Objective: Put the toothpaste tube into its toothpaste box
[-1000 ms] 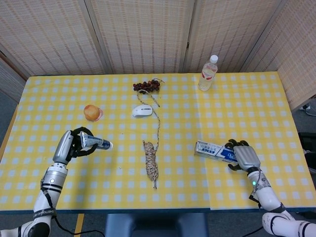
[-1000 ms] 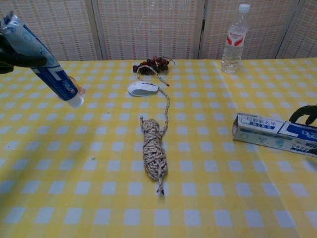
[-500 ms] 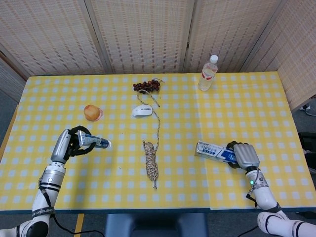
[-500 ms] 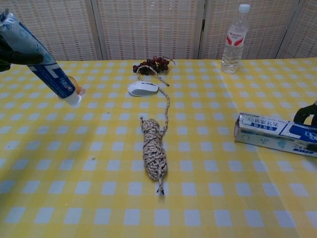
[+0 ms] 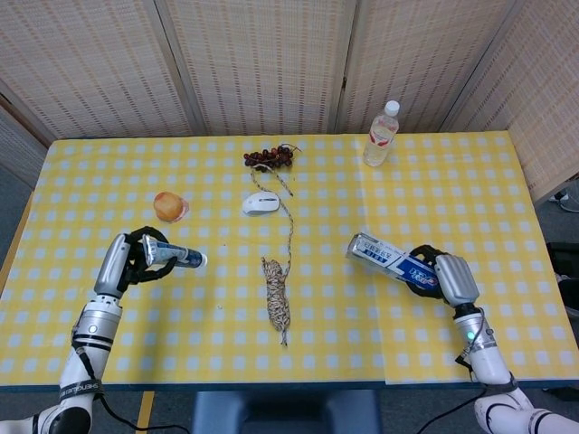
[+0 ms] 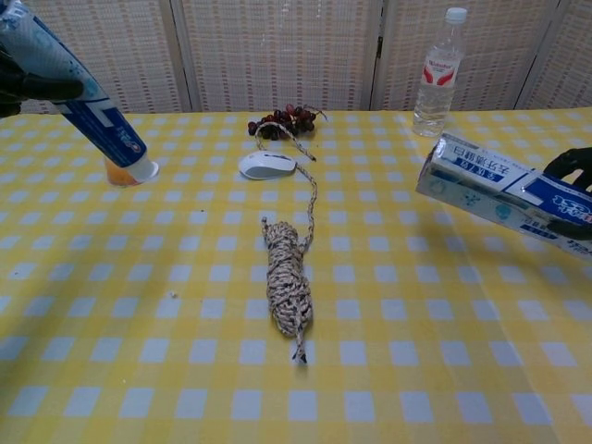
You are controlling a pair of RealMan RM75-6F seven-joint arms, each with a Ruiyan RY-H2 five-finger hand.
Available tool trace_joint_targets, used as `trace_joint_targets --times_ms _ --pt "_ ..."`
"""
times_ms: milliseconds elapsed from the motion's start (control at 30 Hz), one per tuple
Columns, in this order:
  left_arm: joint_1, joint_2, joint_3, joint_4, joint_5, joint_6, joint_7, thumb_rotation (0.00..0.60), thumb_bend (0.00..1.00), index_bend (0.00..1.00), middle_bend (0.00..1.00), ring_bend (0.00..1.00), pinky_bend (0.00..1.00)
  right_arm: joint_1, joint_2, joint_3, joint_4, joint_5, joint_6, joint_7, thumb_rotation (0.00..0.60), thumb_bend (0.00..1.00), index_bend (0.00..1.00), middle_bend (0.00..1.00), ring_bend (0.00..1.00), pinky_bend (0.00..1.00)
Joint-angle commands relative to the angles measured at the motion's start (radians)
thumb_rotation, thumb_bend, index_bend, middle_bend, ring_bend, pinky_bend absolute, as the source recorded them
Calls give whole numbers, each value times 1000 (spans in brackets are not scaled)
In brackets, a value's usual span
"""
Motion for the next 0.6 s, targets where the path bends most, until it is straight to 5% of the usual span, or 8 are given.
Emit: trace_joint_targets --times_ms 33,233,600 --pt "-7 18 -27 -35 -42 -10 -12 600 473 905 1000 1000 1000 -9 -138 -24 250 -179 175 343 600 293 487 390 439 474" --pt "-37 77 -118 -127 -183 -44 -50 600 473 905 1000 1000 1000 25 -284 -75 521 -292 298 599 600 293 487 386 439 474" --pt "-154 181 -284 -220 -516 -99 -69 600 474 905 1000 1000 1000 70 -478 -88 667 -292 295 829 600 294 487 376 437 474"
